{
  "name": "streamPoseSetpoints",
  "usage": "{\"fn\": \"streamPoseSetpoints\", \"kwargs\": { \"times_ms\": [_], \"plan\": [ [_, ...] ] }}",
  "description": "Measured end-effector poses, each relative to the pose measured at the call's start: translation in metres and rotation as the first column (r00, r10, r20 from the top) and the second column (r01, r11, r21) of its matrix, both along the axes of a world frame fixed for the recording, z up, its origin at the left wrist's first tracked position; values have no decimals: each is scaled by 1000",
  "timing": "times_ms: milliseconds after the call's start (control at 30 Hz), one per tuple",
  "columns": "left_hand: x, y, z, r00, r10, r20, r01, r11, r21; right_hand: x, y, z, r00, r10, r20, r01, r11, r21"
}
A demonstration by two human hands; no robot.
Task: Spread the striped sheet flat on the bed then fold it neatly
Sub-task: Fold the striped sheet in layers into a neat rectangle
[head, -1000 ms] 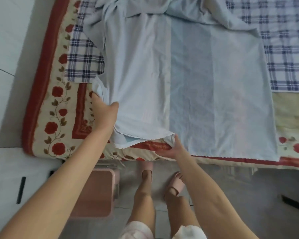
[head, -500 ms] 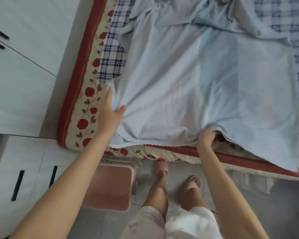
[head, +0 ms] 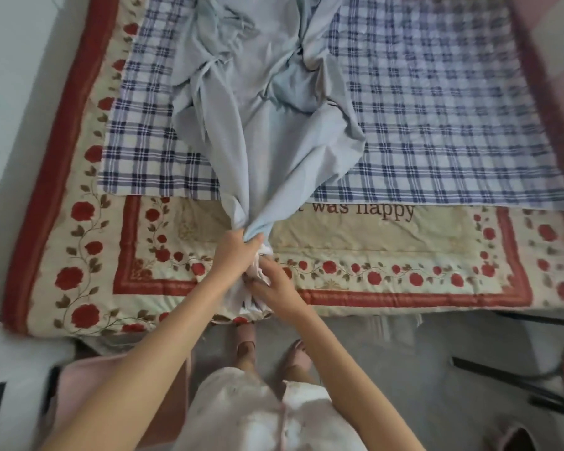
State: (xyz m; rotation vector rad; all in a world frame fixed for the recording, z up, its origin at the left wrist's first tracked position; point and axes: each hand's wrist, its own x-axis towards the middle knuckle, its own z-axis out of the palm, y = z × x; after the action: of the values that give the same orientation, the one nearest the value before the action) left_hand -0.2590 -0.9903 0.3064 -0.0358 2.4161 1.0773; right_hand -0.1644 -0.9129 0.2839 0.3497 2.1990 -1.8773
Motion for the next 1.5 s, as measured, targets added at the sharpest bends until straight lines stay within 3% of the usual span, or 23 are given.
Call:
{"fn": "streamPoseSetpoints", "kwargs": {
  "times_ms": [33,67,100,167,233,267,333,400,467,567,633,767,867,967,1067,1167,1233,1300,1367,1433,1500],
  "plan": [
    [0,-6,7,999,-17,-29,17,1000,3,4,5,2,982,-162,96,177,967,-181],
    [-2,-14,14,998,-48,-48,48,999,9,5,13,-2,911,-323,256,396,859,-326],
    [-4,-21,21,992,-105,-67,106,994,13,5,22,-7,802,-378,462,574,702,-422],
    [-6,-33,39,967,-243,-75,246,969,27,2,40,-20,636,-289,716,753,436,-493],
    [-7,-38,58,945,-322,-62,326,940,94,-11,53,-32,605,-135,785,795,156,-586],
    [-6,-40,69,943,-329,-43,332,932,148,-21,56,-38,625,-71,777,778,134,-613],
    [-4,-41,92,946,-324,-16,317,911,265,-40,49,-2,671,3,742,688,373,-623],
    [-4,-41,119,949,-315,-22,301,883,359,-65,40,28,677,-86,731,659,512,-551],
    [-4,-37,145,945,-324,-38,311,860,405,-81,40,50,802,-130,583,511,654,-557],
    [-6,-33,168,935,-341,-100,349,832,432,-102,58,50,873,-111,476,418,672,-611],
    [-7,-33,178,941,-318,-120,336,822,459,-108,81,61,851,-219,477,474,711,-520],
    [-12,-36,190,917,-283,-282,374,854,362,-99,135,126,693,-592,411,712,475,-517],
    [-16,-29,198,877,-226,-424,327,927,184,-77,177,168,692,-660,293,676,450,-583],
    [-22,-24,200,869,-88,-488,161,981,109,-51,203,196,707,-688,164,630,507,-588],
    [-23,-25,191,937,28,-349,-51,997,-55,-23,225,197,781,-612,127,570,614,-546],
    [-16,-34,168,976,-151,-155,63,882,-466,7,245,172,846,-447,291,527,789,-318],
    [-1,-40,158,964,-262,35,232,776,-586,19,253,156,822,-409,397,458,888,-33],
    [15,-38,147,919,-384,87,355,715,-603,26,254,143,831,-461,312,382,880,282],
    [25,-31,141,873,-487,-21,387,718,-578,32,241,140,873,-476,107,398,821,410],
    [30,-23,142,852,-487,-195,391,837,-383,35,223,146,893,-439,-97,430,771,470],
    [37,-19,150,895,-326,-304,332,943,-33,38,207,157,914,-324,-244,405,765,501]
  ]
}}
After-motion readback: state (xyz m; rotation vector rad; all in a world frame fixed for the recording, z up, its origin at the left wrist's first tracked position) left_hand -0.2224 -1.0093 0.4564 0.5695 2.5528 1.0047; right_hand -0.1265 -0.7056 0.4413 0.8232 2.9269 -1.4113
